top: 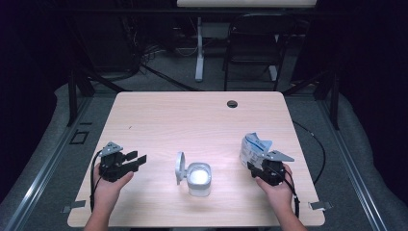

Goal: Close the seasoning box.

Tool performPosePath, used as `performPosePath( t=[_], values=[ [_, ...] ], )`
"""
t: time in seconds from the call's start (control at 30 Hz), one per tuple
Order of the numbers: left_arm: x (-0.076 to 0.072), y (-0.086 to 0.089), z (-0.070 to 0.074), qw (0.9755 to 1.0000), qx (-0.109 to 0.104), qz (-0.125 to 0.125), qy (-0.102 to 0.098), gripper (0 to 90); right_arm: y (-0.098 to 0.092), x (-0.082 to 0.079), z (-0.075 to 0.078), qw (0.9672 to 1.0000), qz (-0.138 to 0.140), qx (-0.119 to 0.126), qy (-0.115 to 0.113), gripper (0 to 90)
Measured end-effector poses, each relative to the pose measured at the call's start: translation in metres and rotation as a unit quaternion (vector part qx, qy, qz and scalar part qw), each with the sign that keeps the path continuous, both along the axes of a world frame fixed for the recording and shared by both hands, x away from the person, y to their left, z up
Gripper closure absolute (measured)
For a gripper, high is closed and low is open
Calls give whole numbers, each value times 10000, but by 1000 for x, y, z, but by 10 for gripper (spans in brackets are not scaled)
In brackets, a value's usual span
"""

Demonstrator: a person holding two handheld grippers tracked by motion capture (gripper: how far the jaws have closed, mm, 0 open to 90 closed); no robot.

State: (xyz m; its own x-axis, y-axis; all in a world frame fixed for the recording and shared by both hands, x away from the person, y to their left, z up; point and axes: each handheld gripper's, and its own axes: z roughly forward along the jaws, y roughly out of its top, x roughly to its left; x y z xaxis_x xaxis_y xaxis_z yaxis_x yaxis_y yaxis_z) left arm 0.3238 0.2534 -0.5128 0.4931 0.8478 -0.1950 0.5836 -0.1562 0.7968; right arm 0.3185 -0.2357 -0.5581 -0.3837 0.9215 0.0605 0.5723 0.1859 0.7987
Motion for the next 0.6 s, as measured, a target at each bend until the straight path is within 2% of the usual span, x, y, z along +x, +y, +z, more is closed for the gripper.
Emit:
performPosePath(
  t=[0.33, 0.6],
  values=[
    [0, -1, 1, 10000, 14, -20, 4, 529, -3, -4, 2, 10000, 5, -27, -63, 526],
    [-3, -4, 7, 9999, 4, -69, -89, 529, -4, -18, 4, 9999, 51, -56, -131, 520]
  ],
)
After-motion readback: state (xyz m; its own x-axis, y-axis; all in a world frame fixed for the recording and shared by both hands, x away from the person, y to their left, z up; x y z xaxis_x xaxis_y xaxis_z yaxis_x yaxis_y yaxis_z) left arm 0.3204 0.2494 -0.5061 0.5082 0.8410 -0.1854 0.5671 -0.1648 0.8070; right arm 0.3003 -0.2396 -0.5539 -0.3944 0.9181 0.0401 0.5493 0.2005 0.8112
